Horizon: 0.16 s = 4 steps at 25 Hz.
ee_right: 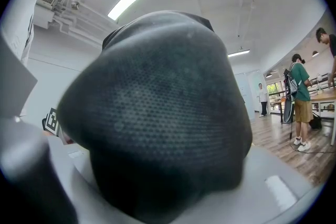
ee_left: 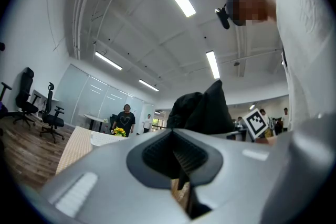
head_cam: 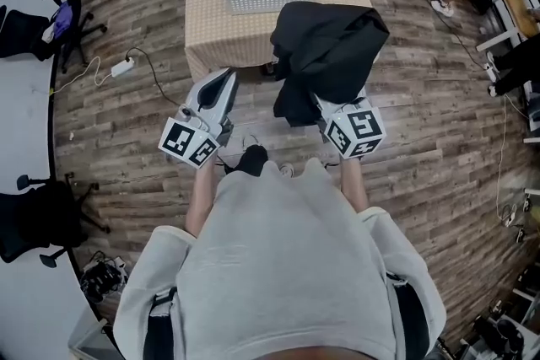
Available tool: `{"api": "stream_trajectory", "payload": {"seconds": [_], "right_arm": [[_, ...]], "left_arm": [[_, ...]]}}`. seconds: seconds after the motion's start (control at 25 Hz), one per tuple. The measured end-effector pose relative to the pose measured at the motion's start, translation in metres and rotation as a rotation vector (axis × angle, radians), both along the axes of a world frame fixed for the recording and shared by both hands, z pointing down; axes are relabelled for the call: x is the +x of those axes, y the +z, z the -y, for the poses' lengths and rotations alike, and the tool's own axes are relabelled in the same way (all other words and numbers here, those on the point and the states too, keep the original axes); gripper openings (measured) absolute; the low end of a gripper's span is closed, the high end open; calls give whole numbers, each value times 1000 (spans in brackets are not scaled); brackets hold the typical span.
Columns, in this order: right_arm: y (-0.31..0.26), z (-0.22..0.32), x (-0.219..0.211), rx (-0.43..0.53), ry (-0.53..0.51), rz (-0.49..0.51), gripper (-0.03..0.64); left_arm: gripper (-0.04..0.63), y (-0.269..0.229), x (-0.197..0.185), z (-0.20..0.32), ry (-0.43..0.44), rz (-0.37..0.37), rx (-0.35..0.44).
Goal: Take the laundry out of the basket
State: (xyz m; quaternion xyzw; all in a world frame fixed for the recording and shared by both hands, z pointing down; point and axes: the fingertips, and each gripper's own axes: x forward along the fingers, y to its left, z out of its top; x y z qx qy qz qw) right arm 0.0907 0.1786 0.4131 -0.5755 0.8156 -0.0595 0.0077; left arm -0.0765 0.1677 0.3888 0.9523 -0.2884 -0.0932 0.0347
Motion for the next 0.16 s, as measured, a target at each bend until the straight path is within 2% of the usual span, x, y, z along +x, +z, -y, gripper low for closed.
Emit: {"api": "stream_trajectory", "payload": {"seconds": [0.16], "right_arm": [[-1,0,-1,3,3,-8,252]], "left_arm": [[8,-3,-1,0,0,1,5]]}}
